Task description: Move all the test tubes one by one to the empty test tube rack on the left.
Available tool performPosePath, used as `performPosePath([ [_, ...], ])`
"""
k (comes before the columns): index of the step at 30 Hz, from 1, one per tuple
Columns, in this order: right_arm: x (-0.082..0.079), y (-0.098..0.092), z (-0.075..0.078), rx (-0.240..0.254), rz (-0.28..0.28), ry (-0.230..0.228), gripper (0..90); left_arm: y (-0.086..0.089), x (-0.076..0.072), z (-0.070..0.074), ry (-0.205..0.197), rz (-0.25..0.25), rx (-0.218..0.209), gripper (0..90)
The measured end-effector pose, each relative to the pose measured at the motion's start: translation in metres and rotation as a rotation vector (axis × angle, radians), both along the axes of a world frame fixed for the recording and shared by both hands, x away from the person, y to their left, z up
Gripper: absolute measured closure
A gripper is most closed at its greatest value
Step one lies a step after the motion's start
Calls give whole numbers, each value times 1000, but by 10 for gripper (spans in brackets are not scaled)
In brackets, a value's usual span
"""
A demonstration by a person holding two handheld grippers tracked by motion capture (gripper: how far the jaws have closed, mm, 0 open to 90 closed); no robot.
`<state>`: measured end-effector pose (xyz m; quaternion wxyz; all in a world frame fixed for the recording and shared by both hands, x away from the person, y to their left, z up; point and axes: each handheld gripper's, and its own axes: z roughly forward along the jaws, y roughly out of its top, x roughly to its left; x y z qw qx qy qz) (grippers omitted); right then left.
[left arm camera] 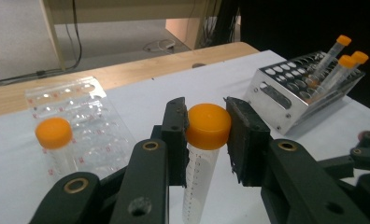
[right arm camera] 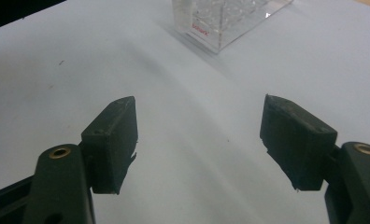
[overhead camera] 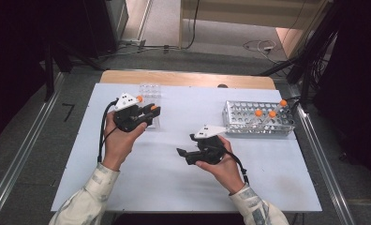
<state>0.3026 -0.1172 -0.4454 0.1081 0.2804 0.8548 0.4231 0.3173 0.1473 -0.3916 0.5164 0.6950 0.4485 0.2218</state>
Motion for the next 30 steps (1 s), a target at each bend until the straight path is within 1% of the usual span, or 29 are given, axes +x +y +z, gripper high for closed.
performPosePath([
  [5,0,-9,2,13,-20,0,265,3,12,7,-7,28,7,703],
  [8,0,-12,2,17,-23,0,265,8,19,9,-1,51,7,703],
  [10,0,-14,2,13,-24,0,265,12,23,10,3,70,1,703],
  [12,0,-14,2,18,-27,3,265,16,27,11,3,82,-15,703],
  [15,0,-16,2,17,-28,2,265,19,32,14,4,97,-20,703],
  [23,0,-18,3,21,-32,-2,265,22,44,25,-18,127,-7,703],
  [26,0,-19,4,23,-32,-4,265,23,50,27,-28,144,6,703],
  [30,1,-21,5,28,-36,-4,265,23,54,26,-30,160,10,703],
])
